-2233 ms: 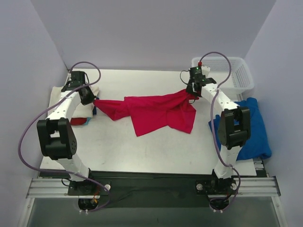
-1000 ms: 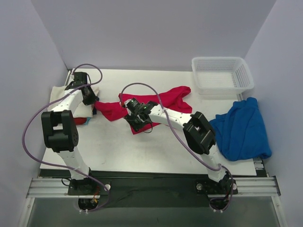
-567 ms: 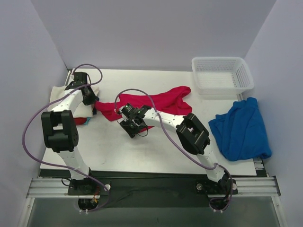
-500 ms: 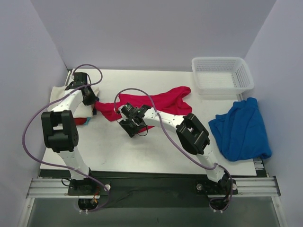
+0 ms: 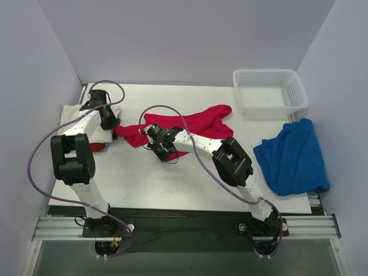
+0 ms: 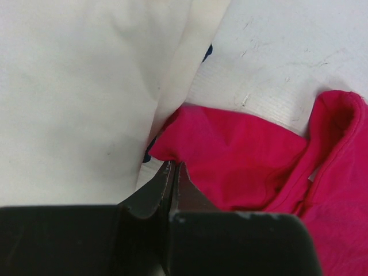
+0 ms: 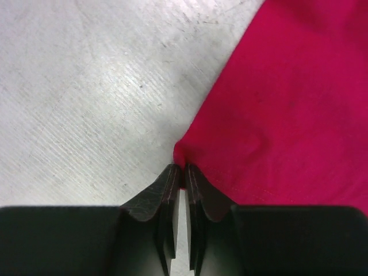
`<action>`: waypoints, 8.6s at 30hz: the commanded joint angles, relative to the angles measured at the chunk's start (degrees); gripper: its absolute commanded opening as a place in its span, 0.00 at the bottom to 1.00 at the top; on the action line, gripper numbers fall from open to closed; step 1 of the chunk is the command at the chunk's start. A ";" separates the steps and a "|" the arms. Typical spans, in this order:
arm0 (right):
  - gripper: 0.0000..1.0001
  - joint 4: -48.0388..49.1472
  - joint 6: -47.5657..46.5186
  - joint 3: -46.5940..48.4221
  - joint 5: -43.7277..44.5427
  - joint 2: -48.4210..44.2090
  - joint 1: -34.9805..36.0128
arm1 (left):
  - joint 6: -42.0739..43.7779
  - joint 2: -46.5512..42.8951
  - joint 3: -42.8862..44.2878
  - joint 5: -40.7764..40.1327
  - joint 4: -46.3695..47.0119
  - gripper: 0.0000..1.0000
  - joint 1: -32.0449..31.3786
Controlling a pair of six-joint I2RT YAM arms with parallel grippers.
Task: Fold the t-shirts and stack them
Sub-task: Flatten out the tshirt
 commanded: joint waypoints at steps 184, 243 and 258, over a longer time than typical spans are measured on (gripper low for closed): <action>0.00 13.03 7.12 -31.46 30.57 -45.26 -40.20 | 0.31 13.83 6.75 -3.76 -16.05 0.00 -14.81; 0.00 10.22 9.76 -31.02 22.74 -45.79 -41.17 | -6.02 1.62 -3.52 9.15 -7.79 0.58 -24.56; 0.00 10.22 10.02 -31.46 24.06 -46.67 -41.25 | -4.88 5.59 2.27 3.97 -14.20 0.00 -25.61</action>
